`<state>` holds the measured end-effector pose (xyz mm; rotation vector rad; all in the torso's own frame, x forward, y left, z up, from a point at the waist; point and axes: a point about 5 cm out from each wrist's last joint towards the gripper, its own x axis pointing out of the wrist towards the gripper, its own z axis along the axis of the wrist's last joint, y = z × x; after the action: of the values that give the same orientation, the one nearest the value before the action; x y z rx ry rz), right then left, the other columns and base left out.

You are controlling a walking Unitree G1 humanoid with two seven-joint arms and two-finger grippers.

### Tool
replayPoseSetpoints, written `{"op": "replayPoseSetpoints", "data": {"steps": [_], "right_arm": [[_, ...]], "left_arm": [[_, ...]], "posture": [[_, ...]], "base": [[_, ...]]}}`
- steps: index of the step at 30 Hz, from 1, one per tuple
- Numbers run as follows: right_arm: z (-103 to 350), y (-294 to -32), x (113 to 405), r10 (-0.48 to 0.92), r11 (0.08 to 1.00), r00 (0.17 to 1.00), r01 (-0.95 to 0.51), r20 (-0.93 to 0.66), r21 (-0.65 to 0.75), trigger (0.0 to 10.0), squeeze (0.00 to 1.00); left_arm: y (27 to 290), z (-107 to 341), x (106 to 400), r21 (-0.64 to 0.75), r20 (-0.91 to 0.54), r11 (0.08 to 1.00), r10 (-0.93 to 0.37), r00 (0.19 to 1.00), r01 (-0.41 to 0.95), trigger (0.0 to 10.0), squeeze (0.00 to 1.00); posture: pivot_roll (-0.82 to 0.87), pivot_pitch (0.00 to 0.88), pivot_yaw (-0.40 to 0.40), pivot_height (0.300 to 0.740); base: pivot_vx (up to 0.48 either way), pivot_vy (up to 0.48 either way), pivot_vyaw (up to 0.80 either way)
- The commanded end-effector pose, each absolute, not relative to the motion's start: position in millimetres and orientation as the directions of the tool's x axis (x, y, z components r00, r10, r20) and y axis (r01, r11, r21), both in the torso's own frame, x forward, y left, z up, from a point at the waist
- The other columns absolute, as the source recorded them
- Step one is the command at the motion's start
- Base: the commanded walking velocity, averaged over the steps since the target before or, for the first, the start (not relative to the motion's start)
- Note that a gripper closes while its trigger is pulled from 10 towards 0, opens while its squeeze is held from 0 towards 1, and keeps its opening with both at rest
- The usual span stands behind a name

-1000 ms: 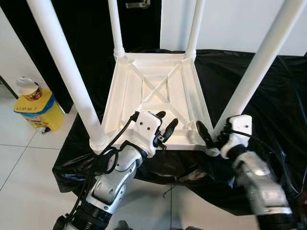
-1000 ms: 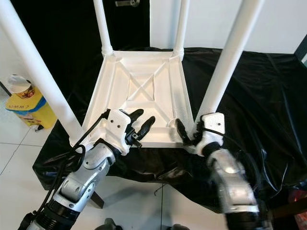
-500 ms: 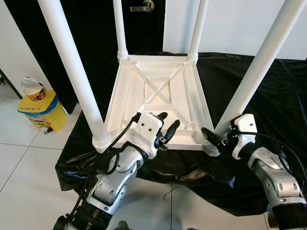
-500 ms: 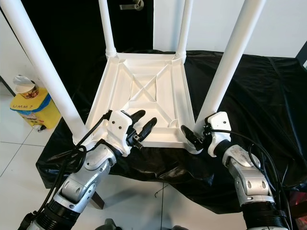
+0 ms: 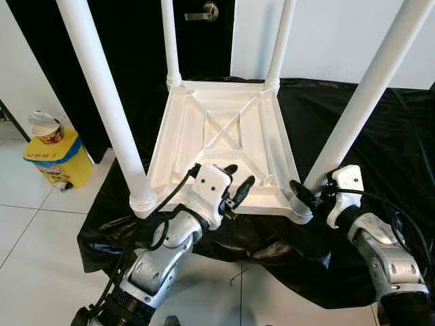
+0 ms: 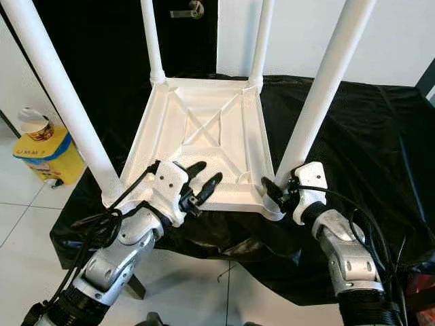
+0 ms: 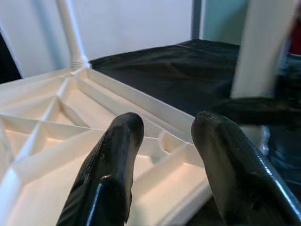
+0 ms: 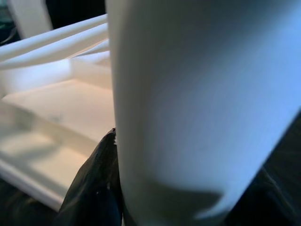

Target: Building children table

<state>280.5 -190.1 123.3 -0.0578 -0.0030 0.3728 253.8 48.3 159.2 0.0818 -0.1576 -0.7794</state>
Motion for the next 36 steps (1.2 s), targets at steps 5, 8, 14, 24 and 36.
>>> {"op": "replayPoseSetpoints", "data": {"steps": [5,8,14,24,36], "right_arm": [[113,-179,277,0.226,0.974,0.974,-0.226,-0.011,-0.002,10.0,0.0],[113,-177,277,0.203,0.979,0.979,-0.203,-0.004,0.007,10.0,0.0],[110,-165,271,-0.012,0.997,1.0,0.012,-0.006,0.071,10.0,0.0],[106,-137,262,-0.061,0.994,0.997,0.064,-0.042,0.09,10.0,0.0],[120,-136,261,-0.067,0.992,0.997,0.061,0.047,0.111,10.0,1.0]], "left_arm": [[39,154,239,0.157,0.038,0.495,-0.868,0.496,0.855,10.0,0.0],[39,154,238,0.155,0.036,0.493,-0.869,0.494,0.856,10.0,0.0],[38,150,235,0.127,0.017,0.481,-0.876,0.483,0.868,10.0,0.0],[39,150,233,0.087,-0.003,0.477,-0.878,0.479,0.875,10.0,0.0],[38,156,234,0.065,0.017,0.495,-0.869,0.495,0.866,10.0,0.0]], "posture": [[0.05,0.016,-0.026,0.74],[0.05,0.017,-0.025,0.74],[0.06,0.037,-0.02,0.74],[0.06,0.049,-0.013,0.74],[0.06,0.061,-0.015,0.74]], "base": [[0.0,0.0,0.0],[0.0,0.0,0.0],[0.0,0.0,0.0],[0.0,0.0,0.0],[0.0,0.0,0.0]]}}
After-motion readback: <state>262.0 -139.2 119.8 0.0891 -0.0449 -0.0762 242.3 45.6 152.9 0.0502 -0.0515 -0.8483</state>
